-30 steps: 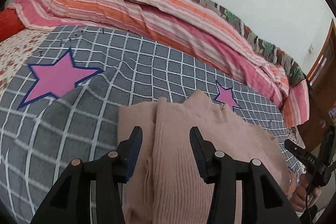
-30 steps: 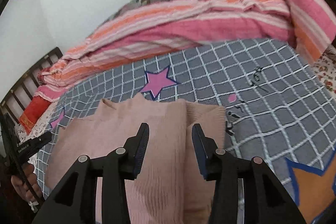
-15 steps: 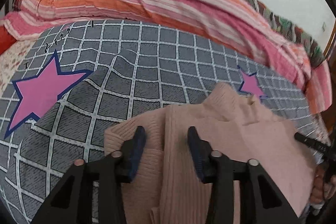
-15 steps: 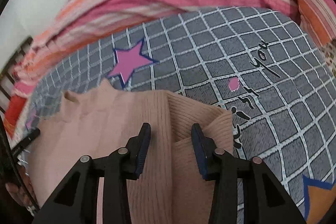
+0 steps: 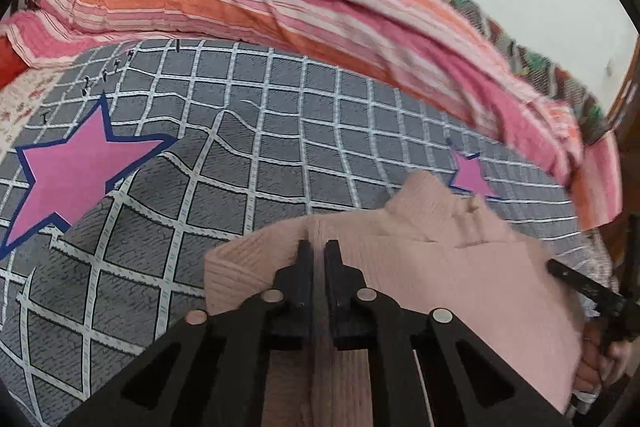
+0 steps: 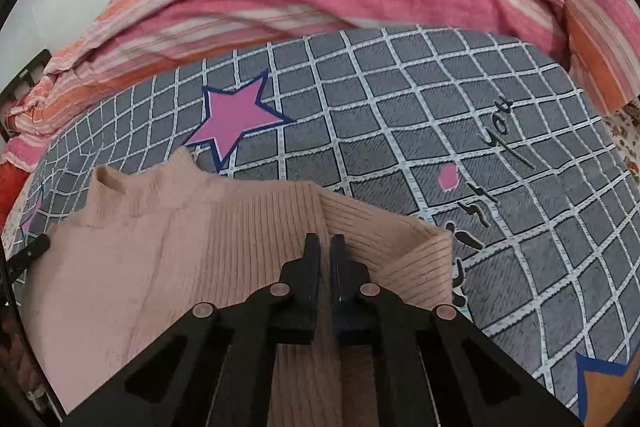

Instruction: Fold small clothes

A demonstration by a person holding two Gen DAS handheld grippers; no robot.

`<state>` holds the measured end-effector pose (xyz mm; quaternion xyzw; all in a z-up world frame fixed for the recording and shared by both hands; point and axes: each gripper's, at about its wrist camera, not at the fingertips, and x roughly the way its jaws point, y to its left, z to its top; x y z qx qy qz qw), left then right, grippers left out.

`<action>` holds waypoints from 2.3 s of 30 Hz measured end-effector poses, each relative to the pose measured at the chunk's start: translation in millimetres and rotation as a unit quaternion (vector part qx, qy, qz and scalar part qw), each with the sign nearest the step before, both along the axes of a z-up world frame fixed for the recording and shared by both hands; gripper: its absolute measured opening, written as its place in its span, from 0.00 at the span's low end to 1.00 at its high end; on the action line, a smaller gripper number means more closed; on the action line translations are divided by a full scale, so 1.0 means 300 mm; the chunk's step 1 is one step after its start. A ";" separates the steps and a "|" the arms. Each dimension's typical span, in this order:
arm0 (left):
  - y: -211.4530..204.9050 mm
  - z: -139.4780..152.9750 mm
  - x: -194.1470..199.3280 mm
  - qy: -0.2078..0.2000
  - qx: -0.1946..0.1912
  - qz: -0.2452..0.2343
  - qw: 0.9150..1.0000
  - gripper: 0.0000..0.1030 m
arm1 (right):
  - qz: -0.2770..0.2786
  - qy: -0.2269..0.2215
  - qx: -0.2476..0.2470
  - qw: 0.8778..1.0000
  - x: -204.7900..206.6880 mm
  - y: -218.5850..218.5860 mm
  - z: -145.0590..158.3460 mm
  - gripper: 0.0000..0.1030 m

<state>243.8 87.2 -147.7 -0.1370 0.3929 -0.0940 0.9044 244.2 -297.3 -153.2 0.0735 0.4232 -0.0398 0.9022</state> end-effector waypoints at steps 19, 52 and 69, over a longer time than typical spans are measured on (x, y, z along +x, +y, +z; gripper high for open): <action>0.317 -0.090 -0.101 -0.039 0.033 0.099 0.994 0.39 | 0.148 0.031 -0.083 0.985 -0.023 0.530 -0.044 0.43; 0.310 -0.069 -0.247 -0.053 -0.058 0.037 0.996 0.64 | 0.096 -0.003 -0.084 0.992 -0.223 0.512 0.016 0.42; 0.221 -0.125 -0.568 -0.031 -0.169 -0.043 0.984 0.66 | 0.122 -0.055 -0.120 0.984 -0.502 0.528 -0.023 0.42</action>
